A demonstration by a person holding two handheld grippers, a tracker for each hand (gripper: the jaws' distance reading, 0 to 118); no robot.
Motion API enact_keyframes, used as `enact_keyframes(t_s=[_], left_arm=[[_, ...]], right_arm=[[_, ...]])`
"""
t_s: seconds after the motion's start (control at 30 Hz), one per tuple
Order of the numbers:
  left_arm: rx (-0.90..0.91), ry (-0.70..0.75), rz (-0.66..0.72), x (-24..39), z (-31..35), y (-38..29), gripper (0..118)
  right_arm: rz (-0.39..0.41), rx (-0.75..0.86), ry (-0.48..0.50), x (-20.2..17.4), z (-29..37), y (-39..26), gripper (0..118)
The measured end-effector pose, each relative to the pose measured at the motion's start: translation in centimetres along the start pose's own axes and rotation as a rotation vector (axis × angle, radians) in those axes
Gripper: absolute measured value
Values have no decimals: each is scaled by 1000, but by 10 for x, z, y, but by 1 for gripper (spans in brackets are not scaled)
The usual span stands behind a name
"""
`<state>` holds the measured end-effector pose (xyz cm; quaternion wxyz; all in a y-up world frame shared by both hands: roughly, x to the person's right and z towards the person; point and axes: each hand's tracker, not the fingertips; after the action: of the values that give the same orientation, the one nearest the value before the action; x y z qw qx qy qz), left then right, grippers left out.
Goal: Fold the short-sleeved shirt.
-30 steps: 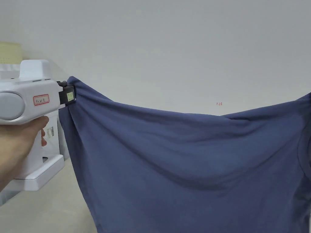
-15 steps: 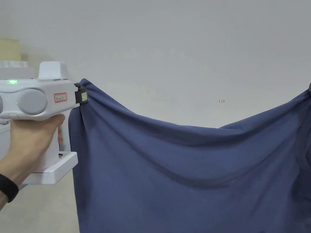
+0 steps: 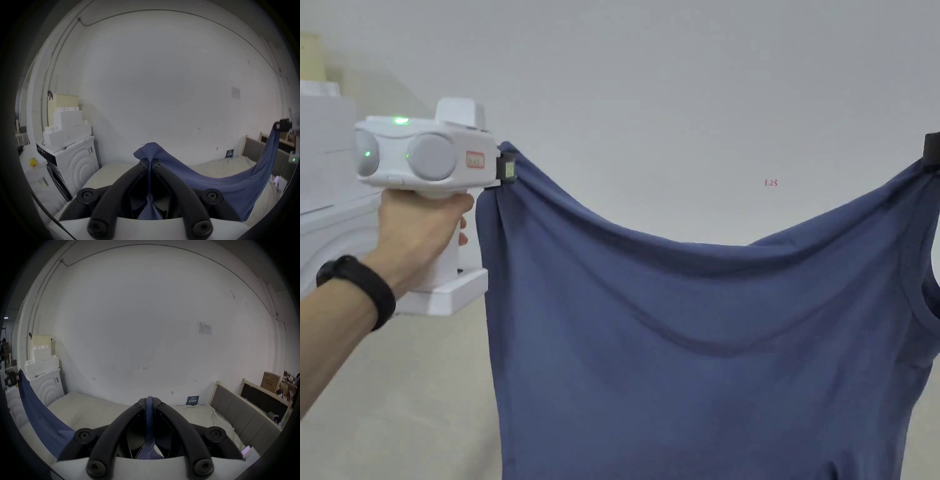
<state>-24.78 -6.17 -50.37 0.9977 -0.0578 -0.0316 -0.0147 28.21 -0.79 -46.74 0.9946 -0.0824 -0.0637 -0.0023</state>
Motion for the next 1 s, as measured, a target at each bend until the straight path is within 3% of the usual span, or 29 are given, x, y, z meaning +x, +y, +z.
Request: enact_keyframes(t_s=[0.03, 0.13, 0.2, 0.3, 0.4, 0.6, 0.73, 0.83, 0.9, 1.0], left_arm=[[-12, 22, -21, 2, -11, 1, 1], [-45, 51, 46, 0, -39, 6, 1], [-24, 44, 60, -1, -49, 5, 1], [-64, 64, 14, 2, -68, -2, 1], [-73, 64, 40, 3, -82, -23, 1], [-189, 33, 73, 10, -114, -88, 1], [-240, -10, 101, 15, -119, -122, 1], [-183, -24, 66, 15, -100, -137, 1], [-200, -101, 122, 13, -61, -162, 1], [-236, -107, 68, 12, -5, -208, 1]], right_arm=[[-3, 4, 40, -1, -7, 3, 4], [100, -15, -44, -15, -34, 16, 4], [91, -21, -60, -21, -48, 22, 4], [164, -33, -88, -29, -68, 19, 4], [105, -64, -75, -28, -89, 0, 4], [105, -174, -60, -31, -128, -77, 4], [59, -210, -32, -31, -134, -124, 4], [18, -216, 18, -20, -114, -150, 4], [35, -229, 29, -13, -83, -173, 4], [16, -237, 63, 2, -23, -221, 4]])
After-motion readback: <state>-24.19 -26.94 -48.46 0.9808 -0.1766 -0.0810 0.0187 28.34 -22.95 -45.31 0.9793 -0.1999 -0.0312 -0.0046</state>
